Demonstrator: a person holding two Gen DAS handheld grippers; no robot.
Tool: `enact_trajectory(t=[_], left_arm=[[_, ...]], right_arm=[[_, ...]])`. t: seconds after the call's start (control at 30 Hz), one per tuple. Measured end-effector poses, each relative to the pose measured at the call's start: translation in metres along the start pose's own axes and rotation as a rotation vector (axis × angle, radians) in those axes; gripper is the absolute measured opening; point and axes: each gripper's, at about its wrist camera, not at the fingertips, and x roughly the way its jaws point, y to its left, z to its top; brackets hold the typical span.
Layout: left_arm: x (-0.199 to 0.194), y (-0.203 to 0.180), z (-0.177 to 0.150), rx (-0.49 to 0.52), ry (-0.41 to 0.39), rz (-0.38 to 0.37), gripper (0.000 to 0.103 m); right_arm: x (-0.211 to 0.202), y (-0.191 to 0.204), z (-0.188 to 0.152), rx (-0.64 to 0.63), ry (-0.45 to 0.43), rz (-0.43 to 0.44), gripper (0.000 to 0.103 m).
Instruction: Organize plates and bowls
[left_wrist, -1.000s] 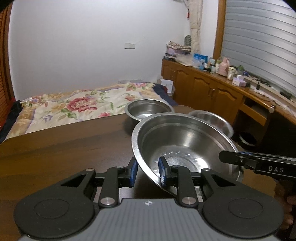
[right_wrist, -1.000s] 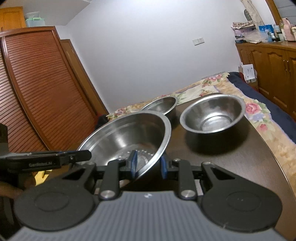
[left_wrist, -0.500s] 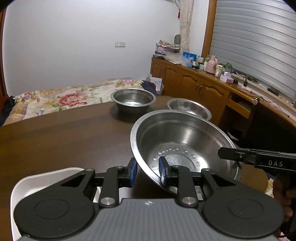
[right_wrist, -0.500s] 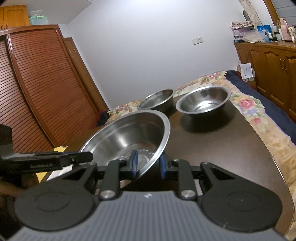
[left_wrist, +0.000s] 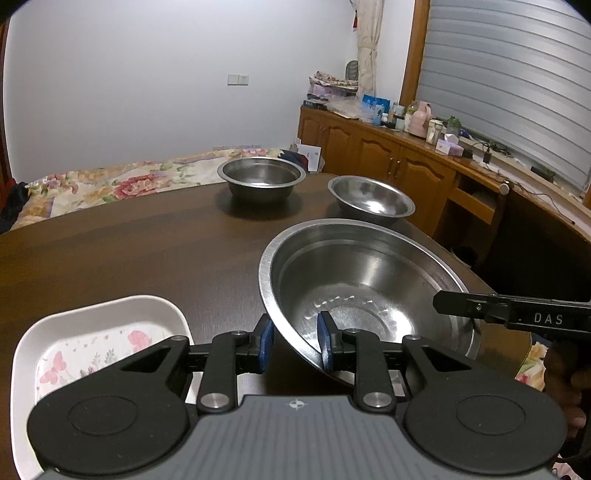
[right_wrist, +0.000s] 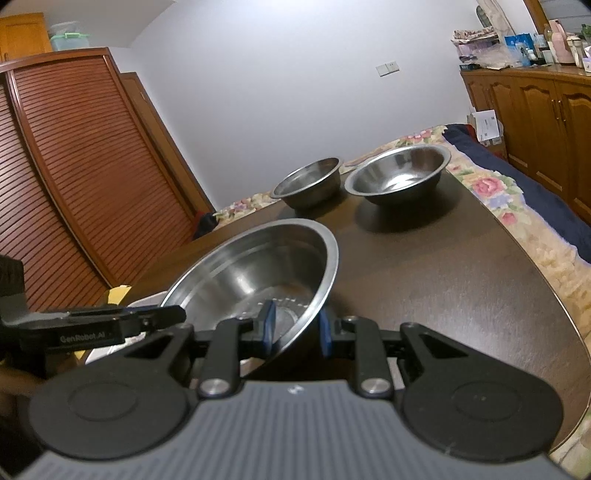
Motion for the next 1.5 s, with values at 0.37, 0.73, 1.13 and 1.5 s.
enact_trajectory(t=[0.37, 0.73, 1.13, 1.5], left_arm=[[0.002, -0.001, 0.000, -0.005, 0.003, -0.001, 0.029], [0.003, 0.002, -0.004, -0.011, -0.006, -0.010, 0.030], [-0.005, 0.007, 0.004, -0.019, -0.034, 0.010, 0.060], [-0.016, 0.013, 0.018, -0.011, -0.090, 0.034, 0.090]], right_arm=[[-0.005, 0.009, -0.003, -0.041, 0.004, -0.032, 0.027], [-0.005, 0.012, -0.002, -0.056, 0.002, -0.045, 0.027], [-0.018, 0.007, 0.021, -0.102, -0.057, -0.101, 0.045], [-0.022, 0.007, 0.040, -0.152, -0.116, -0.101, 0.103]])
